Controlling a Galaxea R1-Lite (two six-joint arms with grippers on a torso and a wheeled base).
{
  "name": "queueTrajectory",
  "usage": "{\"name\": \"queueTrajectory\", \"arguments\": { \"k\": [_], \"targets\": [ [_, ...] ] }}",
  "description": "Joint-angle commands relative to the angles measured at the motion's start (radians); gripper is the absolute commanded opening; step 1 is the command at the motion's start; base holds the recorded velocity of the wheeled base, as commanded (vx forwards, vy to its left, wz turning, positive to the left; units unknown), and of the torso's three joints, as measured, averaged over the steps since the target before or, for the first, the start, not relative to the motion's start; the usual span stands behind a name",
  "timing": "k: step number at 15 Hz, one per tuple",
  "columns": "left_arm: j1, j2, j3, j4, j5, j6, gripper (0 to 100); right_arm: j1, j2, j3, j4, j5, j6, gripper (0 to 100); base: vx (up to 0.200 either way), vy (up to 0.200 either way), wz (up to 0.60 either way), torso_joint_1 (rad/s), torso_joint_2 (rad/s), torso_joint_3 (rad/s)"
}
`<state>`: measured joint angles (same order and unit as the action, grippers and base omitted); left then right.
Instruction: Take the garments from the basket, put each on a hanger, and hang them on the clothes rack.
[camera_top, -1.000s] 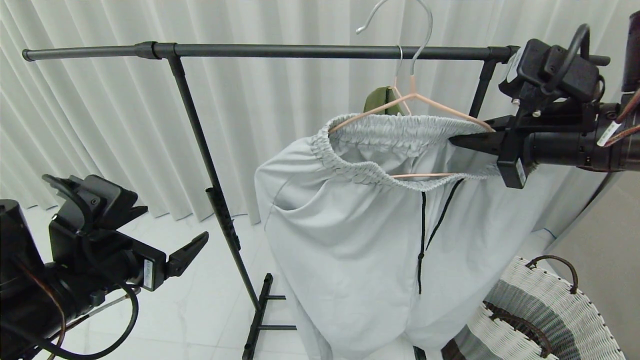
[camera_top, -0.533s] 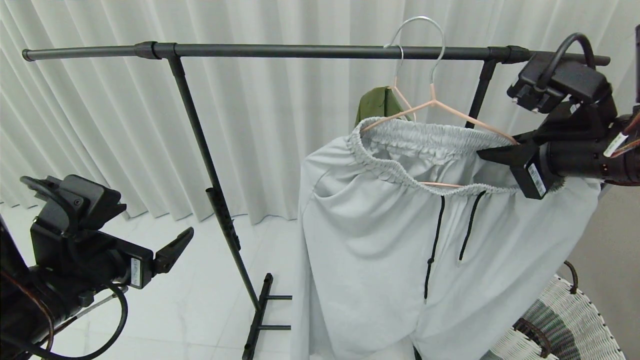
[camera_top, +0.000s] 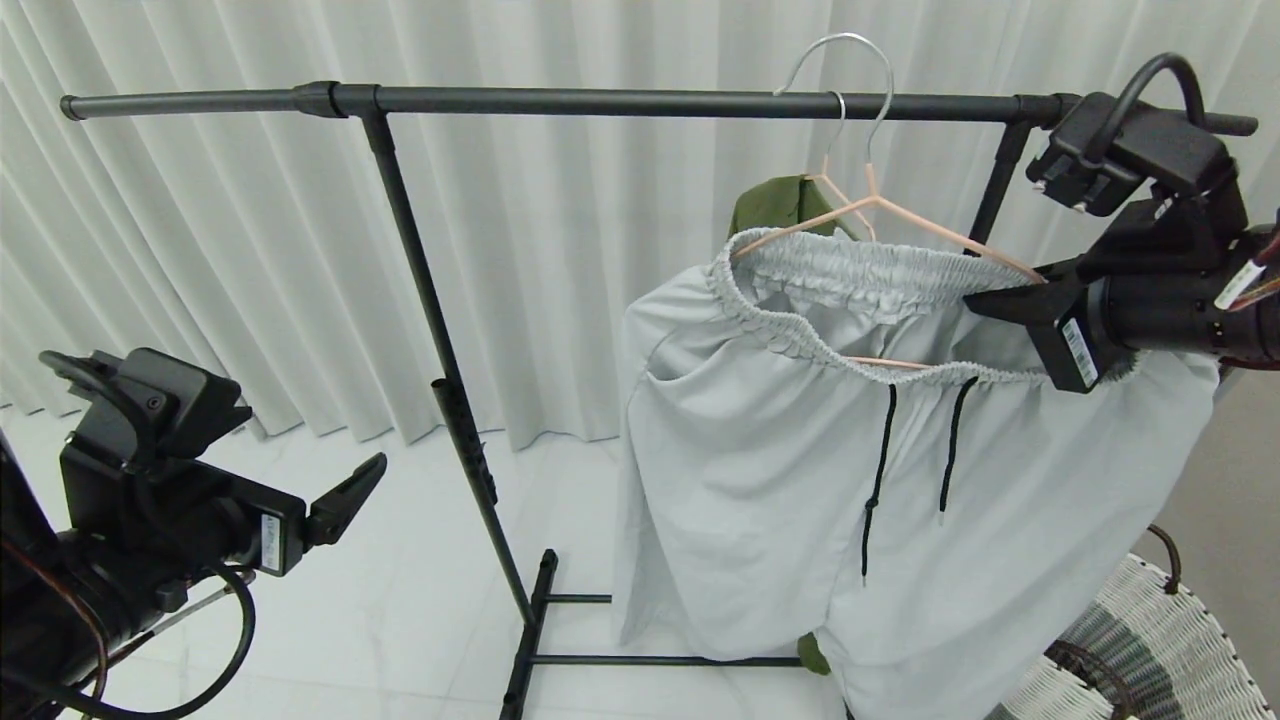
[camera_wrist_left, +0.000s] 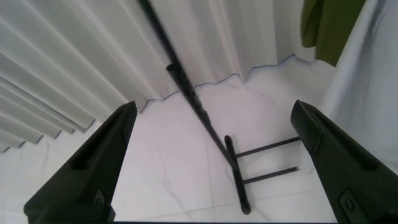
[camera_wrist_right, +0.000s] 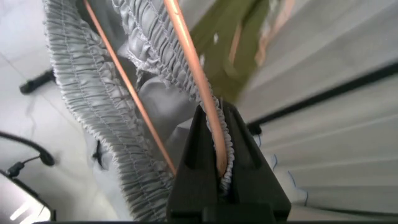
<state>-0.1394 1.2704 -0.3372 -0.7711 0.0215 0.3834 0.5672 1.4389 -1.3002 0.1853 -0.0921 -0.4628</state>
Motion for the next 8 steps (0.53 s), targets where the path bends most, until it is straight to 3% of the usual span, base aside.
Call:
{"name": "queueTrajectory", "arguments": {
  "k": [1, 3, 5, 8],
  "targets": [
    [0.000, 0.006, 0.000, -0.001, 0.000, 0.000, 100, -0.010, 0.012, -0.004, -0.001, 0.000, 0.000, 0, 0.000, 0.200, 0.00, -0.002, 0.00, 0.002],
    [0.000, 0.007, 0.000, -0.001, 0.000, 0.000, 100, -0.023, 0.021, -0.005, 0.000, -0.015, 0.001, 0, 0.000, 0.200, 0.00, 0.002, 0.01, 0.005],
    [-0.003, 0.010, 0.003, -0.001, -0.002, 0.000, 100, -0.027, 0.040, -0.008, 0.000, -0.080, 0.015, 0, 0.000, 0.000, 0.00, 0.000, 0.00, 0.000],
    [-0.003, 0.018, 0.001, -0.005, -0.002, 0.002, 100, -0.026, 0.104, -0.056, 0.006, -0.184, 0.124, 0, 0.000, 0.000, 0.00, 0.000, 0.00, 0.000]
  ]
}}
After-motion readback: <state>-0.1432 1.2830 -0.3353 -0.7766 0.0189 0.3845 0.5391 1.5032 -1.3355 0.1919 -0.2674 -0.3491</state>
